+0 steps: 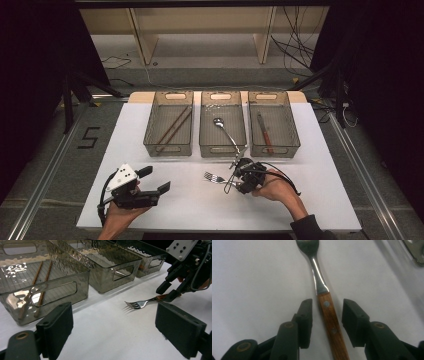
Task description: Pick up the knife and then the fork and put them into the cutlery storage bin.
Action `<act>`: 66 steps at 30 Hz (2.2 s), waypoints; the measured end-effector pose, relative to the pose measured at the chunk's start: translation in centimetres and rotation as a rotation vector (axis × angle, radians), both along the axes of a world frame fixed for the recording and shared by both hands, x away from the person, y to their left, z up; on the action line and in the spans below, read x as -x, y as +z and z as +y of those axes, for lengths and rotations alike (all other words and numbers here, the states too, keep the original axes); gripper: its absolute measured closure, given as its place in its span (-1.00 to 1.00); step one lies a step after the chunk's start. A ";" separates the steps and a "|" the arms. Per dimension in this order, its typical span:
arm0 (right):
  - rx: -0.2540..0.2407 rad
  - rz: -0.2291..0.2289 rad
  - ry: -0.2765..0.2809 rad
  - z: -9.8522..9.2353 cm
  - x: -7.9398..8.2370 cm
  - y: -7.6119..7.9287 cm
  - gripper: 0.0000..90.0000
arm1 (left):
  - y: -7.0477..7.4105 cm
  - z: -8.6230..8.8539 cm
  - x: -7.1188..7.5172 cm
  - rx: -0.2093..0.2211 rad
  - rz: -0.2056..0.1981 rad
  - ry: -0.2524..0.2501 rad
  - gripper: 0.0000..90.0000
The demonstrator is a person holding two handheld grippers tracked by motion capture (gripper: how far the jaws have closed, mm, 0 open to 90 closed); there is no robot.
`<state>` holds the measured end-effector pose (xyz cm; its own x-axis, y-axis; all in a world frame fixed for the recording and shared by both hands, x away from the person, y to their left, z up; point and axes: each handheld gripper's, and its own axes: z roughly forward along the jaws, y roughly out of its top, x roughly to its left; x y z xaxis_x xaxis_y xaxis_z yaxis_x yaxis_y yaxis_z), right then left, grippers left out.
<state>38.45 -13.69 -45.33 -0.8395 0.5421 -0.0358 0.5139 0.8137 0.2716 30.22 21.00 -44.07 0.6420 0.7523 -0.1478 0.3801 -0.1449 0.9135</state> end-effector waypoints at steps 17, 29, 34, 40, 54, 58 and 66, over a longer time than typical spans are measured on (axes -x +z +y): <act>0.049 0.015 0.058 0.8 0.1 -0.4 0.70 | 0.0 0.0 -0.1 -0.006 0.000 -0.001 -0.68; 0.040 0.005 0.076 0.6 0.3 -0.2 0.72 | 0.0 0.0 0.0 -0.010 -0.001 -0.002 -0.68; 0.021 -0.006 0.069 0.4 0.3 0.4 0.72 | 0.0 0.0 0.0 -0.005 0.000 0.002 -0.68; -0.036 -0.048 0.049 -0.2 0.3 1.8 0.72 | 0.0 0.0 0.0 -0.005 0.000 0.001 -0.68; -0.173 -0.111 -0.019 -1.9 0.0 4.2 0.72 | 0.0 0.0 0.0 -0.006 -0.001 0.001 -0.68; -0.193 -0.121 -0.031 -2.0 -0.3 4.5 0.72 | 0.0 0.0 0.0 -0.005 -0.001 0.004 -0.68; -0.236 -0.162 -0.053 -2.1 -0.8 5.7 0.72 | 0.0 0.0 0.0 -0.006 0.000 0.004 -0.68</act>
<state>39.28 -15.76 -39.61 -0.8035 0.5943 -0.0347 0.4886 0.6917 0.5317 30.24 21.01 -44.07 0.6390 0.7558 -0.1430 0.3803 -0.1488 0.9128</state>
